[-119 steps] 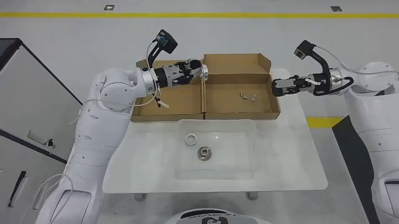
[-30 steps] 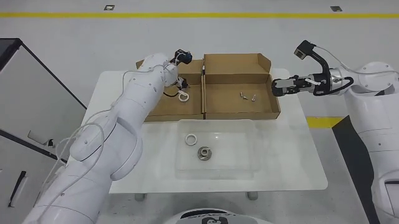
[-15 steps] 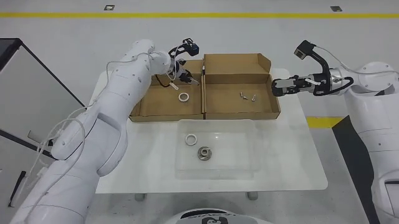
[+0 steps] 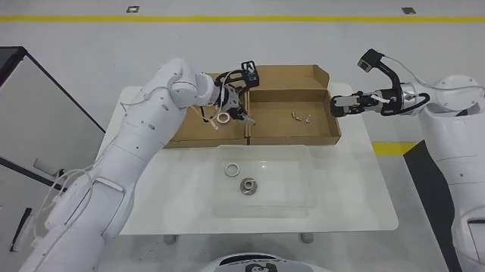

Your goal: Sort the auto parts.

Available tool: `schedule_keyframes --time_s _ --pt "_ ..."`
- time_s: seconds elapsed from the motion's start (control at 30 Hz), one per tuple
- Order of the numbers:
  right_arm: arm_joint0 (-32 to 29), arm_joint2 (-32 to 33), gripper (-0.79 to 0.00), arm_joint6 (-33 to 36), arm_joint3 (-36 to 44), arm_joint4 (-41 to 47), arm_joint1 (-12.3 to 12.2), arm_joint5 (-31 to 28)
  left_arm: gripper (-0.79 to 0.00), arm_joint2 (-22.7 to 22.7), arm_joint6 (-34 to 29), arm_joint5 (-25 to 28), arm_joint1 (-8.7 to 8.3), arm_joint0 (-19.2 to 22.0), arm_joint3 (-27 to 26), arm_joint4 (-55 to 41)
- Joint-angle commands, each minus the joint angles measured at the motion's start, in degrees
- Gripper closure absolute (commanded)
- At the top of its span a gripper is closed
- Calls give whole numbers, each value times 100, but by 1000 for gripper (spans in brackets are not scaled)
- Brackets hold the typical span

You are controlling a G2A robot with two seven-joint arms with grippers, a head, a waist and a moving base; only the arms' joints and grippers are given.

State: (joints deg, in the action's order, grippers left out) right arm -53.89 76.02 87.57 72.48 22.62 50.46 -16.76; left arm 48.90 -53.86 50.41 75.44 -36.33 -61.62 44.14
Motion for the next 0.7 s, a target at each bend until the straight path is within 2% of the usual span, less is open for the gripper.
schedule_keyframes --time_s 0.0,0.4,0.53,0.67 --pt "0 0 -785 0 0 0 0 0 -785 -1 1 2 1 2 204 1" --pt "0 0 -785 0 0 0 0 0 -785 -6 53 -13 -3 -34 159 16" --pt "0 0 -785 0 0 0 0 0 -785 4 -106 -105 -89 -243 -331 10" --pt "0 0 -785 0 0 0 0 0 -785 -145 -557 -556 -249 -525 -1284 -185"
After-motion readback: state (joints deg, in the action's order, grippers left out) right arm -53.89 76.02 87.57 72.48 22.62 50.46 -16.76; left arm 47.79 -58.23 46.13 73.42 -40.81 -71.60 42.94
